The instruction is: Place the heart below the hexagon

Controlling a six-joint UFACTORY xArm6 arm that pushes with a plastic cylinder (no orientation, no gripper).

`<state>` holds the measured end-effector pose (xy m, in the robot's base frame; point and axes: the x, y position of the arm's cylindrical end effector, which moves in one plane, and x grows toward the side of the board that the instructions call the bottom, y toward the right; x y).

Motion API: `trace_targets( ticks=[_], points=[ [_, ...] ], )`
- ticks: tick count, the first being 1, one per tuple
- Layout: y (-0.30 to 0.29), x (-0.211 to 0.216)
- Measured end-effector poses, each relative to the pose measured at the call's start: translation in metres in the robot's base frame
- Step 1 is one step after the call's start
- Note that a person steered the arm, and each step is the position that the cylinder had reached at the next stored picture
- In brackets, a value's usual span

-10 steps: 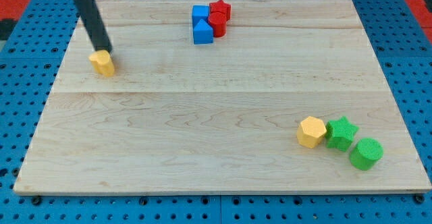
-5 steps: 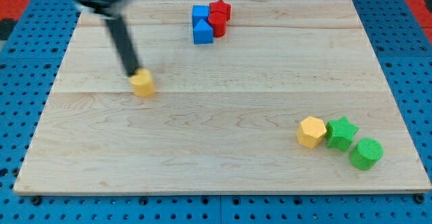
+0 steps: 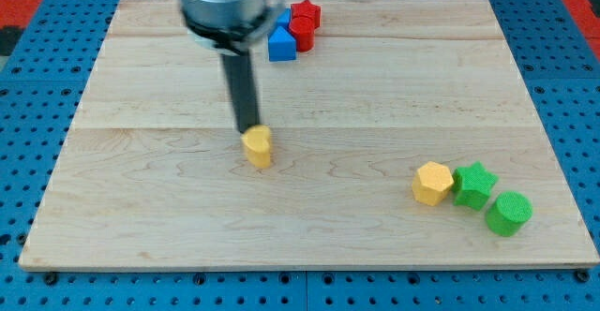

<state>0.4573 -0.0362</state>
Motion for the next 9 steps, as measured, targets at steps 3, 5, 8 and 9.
trace_targets(
  ticks=[3,5,8,9],
  points=[
    [0.055,0.07],
    [0.043,0.115],
    [0.151,0.143],
    [0.162,0.139]
  ],
)
